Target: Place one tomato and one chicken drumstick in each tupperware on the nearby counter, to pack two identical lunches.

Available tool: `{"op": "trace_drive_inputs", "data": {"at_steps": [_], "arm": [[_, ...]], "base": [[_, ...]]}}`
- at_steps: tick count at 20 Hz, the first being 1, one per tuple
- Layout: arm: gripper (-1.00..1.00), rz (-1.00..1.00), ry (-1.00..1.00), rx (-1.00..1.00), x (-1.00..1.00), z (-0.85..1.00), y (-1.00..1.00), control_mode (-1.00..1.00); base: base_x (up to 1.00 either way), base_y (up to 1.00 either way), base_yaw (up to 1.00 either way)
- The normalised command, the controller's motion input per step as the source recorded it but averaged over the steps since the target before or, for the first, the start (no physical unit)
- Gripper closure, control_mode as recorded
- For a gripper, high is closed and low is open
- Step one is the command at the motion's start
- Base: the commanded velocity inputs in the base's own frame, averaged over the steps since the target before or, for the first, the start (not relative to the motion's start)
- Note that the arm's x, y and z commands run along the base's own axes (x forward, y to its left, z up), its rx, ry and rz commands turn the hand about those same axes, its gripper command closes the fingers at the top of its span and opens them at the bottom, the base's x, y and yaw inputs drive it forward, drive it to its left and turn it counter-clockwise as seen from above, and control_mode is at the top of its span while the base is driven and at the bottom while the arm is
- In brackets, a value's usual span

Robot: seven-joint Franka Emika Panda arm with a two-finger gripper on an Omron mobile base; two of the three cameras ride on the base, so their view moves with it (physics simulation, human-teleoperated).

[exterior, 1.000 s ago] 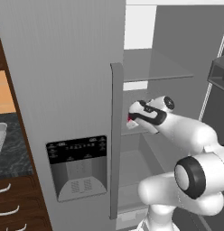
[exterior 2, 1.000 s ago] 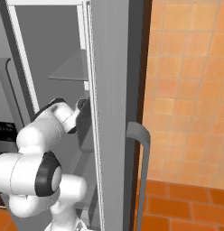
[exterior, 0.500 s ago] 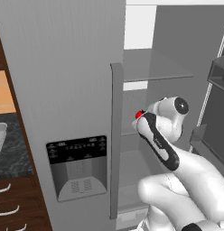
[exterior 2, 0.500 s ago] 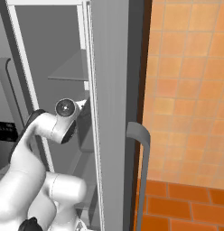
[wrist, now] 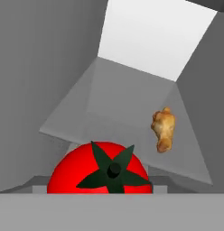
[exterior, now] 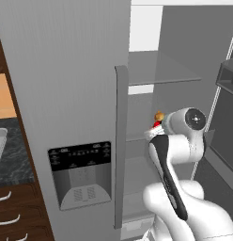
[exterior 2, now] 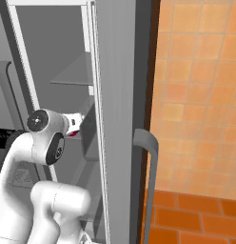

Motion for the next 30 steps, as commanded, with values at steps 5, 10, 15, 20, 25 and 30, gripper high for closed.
{"op": "trace_drive_inputs", "data": {"at_steps": [5, 10, 15, 20, 25, 30], "arm": [[1.0, -0.51, 0.03, 0.15, -0.54, 0.05, -0.22, -1.0], [1.0, -0.23, 0.0, 0.15, -0.61, 0.0, -0.09, -1.0], [1.0, 0.08, 0.01, 0.16, -0.18, -0.01, 0.0, -1.0], [1.0, 0.08, 0.14, 0.01, -0.01, -0.13, 0.0, -1.0], [1.0, 0.02, 0.01, 0.0, 0.0, -0.01, 0.0, -1.0], [1.0, 0.0, 0.0, 0.0, 0.0, 0.0, 0.0, -1.0]], "base": [[0.0, 0.0, 0.0], [0.0, 0.0, 0.0], [0.0, 0.0, 0.0], [0.0, 0.0, 0.0], [0.0, 0.0, 0.0], [0.0, 0.0, 0.0]]}}
